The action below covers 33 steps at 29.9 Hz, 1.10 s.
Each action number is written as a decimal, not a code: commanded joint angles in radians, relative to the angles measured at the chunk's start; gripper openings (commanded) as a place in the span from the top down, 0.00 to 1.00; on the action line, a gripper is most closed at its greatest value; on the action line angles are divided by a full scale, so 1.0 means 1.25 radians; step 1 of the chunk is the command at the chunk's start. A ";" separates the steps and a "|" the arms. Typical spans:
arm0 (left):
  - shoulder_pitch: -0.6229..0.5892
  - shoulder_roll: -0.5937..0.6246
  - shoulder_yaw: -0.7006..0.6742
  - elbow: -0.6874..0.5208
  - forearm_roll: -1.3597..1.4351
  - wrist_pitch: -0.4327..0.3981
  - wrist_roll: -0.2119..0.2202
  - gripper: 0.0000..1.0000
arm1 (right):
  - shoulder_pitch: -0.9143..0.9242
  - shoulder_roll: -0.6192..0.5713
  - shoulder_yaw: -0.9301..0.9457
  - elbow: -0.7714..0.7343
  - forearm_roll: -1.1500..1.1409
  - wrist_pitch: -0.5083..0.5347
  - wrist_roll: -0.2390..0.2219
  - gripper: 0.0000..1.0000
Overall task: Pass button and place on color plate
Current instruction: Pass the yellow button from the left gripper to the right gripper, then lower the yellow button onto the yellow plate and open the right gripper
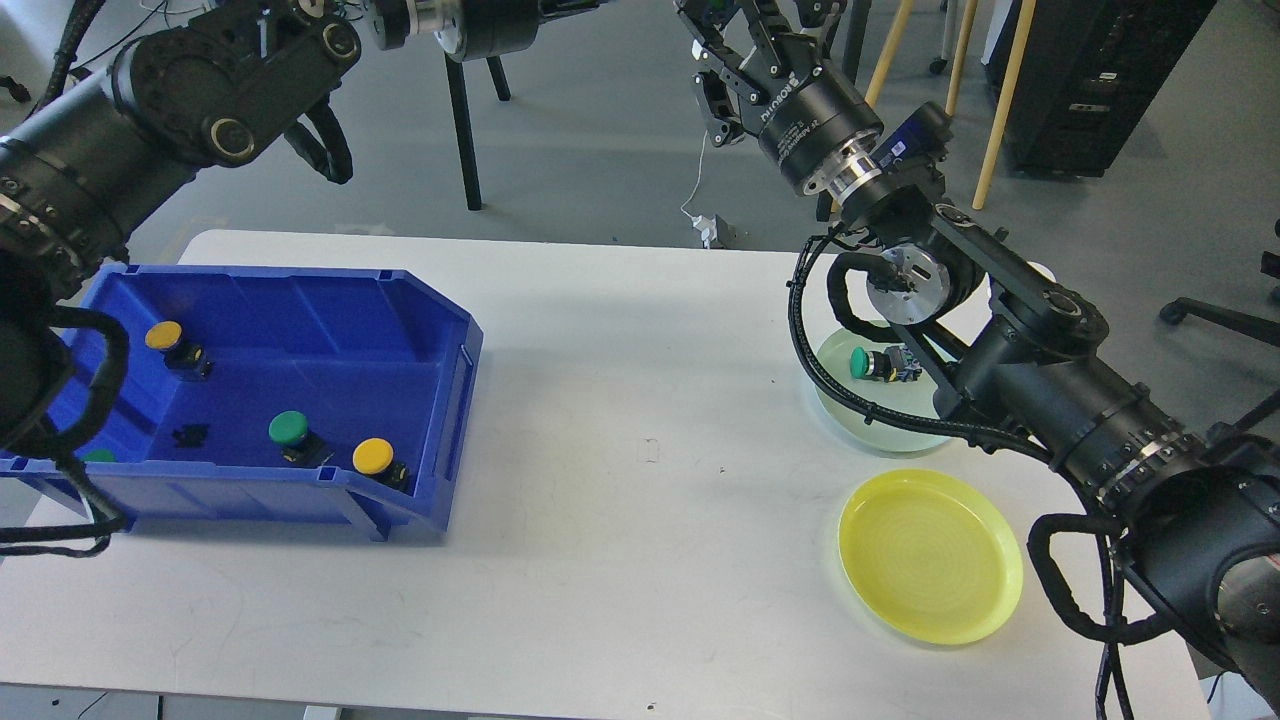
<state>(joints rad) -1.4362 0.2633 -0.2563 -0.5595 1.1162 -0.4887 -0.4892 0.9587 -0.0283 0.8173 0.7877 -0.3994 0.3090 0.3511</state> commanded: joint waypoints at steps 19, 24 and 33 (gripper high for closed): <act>0.021 0.146 0.052 0.124 0.002 0.000 0.000 0.01 | -0.098 -0.300 -0.209 0.099 0.009 0.004 -0.049 0.91; 0.005 0.153 0.049 0.125 -0.025 0.000 0.000 0.01 | -0.165 -0.394 -0.294 0.200 0.007 0.014 -0.054 0.91; -0.019 0.143 0.047 0.125 -0.060 0.000 0.000 0.01 | -0.343 -0.595 -0.385 0.417 -0.001 0.003 -0.053 0.91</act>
<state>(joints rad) -1.4590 0.4455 -0.1951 -0.4035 1.0449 -0.4886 -0.4889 0.6045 -0.7116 0.3447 1.2527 -0.3954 0.3151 0.2838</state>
